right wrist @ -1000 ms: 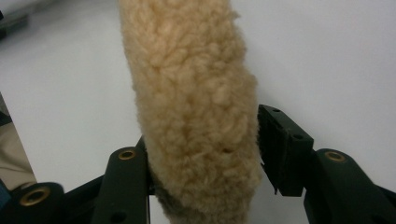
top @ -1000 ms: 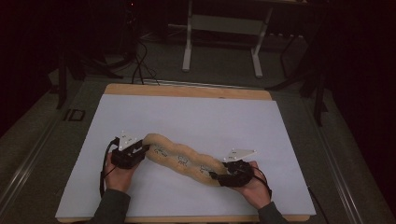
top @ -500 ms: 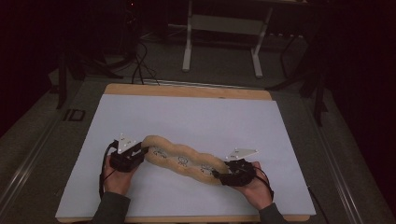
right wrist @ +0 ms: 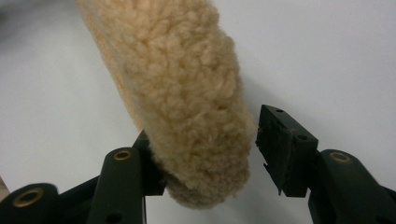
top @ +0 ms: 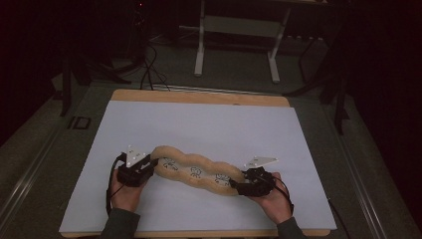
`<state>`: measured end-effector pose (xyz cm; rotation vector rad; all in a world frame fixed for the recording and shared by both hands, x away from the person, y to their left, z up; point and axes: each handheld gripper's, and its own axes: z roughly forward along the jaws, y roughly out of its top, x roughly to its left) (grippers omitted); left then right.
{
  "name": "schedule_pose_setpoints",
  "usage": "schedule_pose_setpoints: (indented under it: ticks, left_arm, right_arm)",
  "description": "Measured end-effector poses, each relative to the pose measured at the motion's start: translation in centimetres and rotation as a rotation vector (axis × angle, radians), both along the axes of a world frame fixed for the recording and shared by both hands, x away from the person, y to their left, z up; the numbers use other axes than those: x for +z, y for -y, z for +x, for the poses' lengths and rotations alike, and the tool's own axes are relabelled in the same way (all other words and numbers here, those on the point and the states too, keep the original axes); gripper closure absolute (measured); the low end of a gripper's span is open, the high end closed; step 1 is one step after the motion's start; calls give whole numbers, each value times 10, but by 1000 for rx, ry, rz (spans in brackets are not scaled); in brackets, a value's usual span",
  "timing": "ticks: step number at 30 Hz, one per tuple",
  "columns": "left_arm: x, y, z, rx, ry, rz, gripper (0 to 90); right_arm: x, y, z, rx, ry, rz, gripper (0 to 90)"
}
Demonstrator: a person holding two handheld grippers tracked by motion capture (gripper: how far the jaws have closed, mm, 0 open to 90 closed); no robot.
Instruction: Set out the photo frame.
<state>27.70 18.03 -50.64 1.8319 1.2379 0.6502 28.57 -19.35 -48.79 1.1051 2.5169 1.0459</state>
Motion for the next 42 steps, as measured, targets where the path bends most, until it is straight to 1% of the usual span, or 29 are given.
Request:
schedule_pose_setpoints:
  ticks: [3, 5, 7, 8, 10, 12, 16, 24, 27, 35, 39, 42]
  left_arm:
    - [0, 0, -2, 2, -1, -3, 715]
    - [0, 1, -3, 6, 0, -3, 715]
    - [0, 2, -3, 7, -2, 0, 715]
    - [0, 2, -4, 8, -3, 0, 716]
    - [0, 2, -4, 6, -4, 0, 716]
    - [0, 3, -4, 5, -4, 0, 716]
    - [0, 5, -5, 7, -3, 3, 717]
    - [0, 9, -5, 8, 2, 8, 720]
    - [1, 12, -5, 7, 11, 14, 721]
    - [5, 15, -5, 23, 40, 23, 724]
    - [7, 17, -5, 38, 55, 26, 725]
    - [9, 19, -4, 41, 60, 31, 725]
  right_arm:
    - [1, 0, 0, -2, 2, -8, 479]
    - [1, 1, 0, -5, 0, -8, 501]
    - [2, 1, -1, 5, -9, 0, 590]
    - [2, 1, -1, 16, -18, 4, 611]
    - [3, 1, -1, 18, -18, -3, 623]
    - [4, 1, -1, 16, -23, -4, 627]
    - [4, 2, -1, 2, -18, -8, 639]
    - [7, 6, 0, 0, 9, -18, 644]
    - [9, 8, 0, -5, 18, -18, 644]
    - [14, 9, 0, -3, 45, -25, 644]
    - [17, 9, 2, -2, 60, -24, 643]
    - [18, 10, 4, -5, 65, -22, 642]
